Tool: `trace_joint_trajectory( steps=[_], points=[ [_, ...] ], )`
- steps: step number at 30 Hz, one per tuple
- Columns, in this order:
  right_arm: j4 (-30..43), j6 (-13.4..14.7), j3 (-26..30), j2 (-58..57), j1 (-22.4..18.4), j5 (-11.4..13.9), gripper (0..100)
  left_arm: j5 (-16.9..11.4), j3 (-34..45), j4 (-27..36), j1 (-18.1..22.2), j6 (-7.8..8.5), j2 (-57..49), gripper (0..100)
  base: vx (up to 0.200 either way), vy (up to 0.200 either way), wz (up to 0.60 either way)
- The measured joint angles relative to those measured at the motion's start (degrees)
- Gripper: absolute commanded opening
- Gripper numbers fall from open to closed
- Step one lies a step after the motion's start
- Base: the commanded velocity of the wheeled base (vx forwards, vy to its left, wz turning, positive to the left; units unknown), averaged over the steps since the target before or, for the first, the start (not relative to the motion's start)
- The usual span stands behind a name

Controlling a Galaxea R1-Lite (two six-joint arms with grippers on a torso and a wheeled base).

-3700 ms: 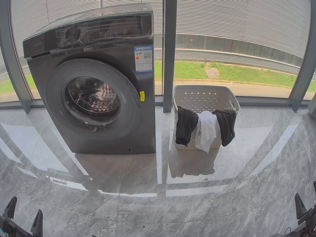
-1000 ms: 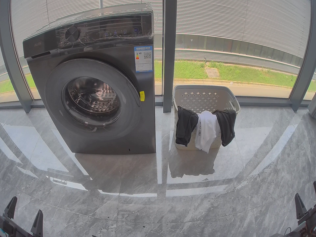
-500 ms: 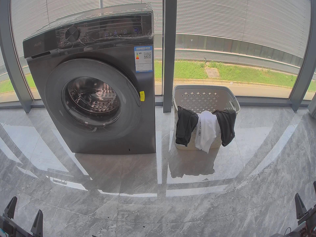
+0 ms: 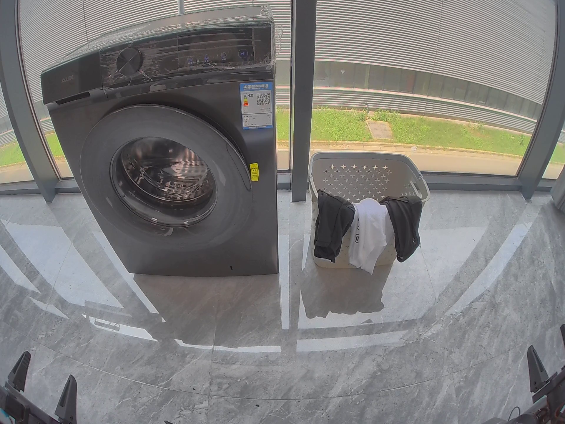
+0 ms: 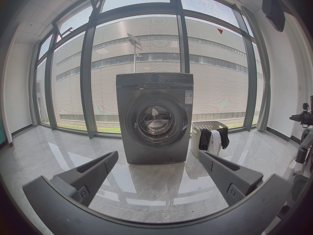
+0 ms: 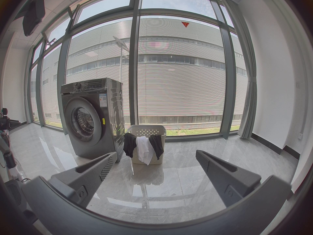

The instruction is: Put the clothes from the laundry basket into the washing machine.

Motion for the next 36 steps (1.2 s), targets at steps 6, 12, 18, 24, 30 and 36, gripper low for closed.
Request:
trace_joint_trajectory(
  steps=[6,12,18,24,30,36],
  points=[
    [0.0,0.0,0.0,0.0,0.0,0.0,100,0.0,0.0,0.0,0.0,0.0,0.0,100,0.0,0.0,0.0],
    [0.0,0.0,0.0,0.0,0.0,0.0,100,0.0,0.0,0.0,0.0,0.0,0.0,100,0.0,0.0,0.0],
    [0.0,0.0,0.0,0.0,0.0,0.0,100,0.0,0.0,0.0,0.0,-0.02,0.0,100,0.0,0.0,0.0],
    [0.0,0.0,0.0,0.0,0.0,0.0,100,0.0,0.0,0.0,0.0,0.0,0.0,100,0.0,0.0,0.0],
    [0.0,0.0,0.0,0.0,0.0,0.0,100,0.0,0.0,0.0,0.0,-0.02,0.0,100,0.0,0.0,0.0],
    [0.0,0.0,0.0,0.0,0.0,0.0,100,0.0,0.0,0.0,0.0,0.0,0.0,100,0.0,0.0,0.0]
  ],
)
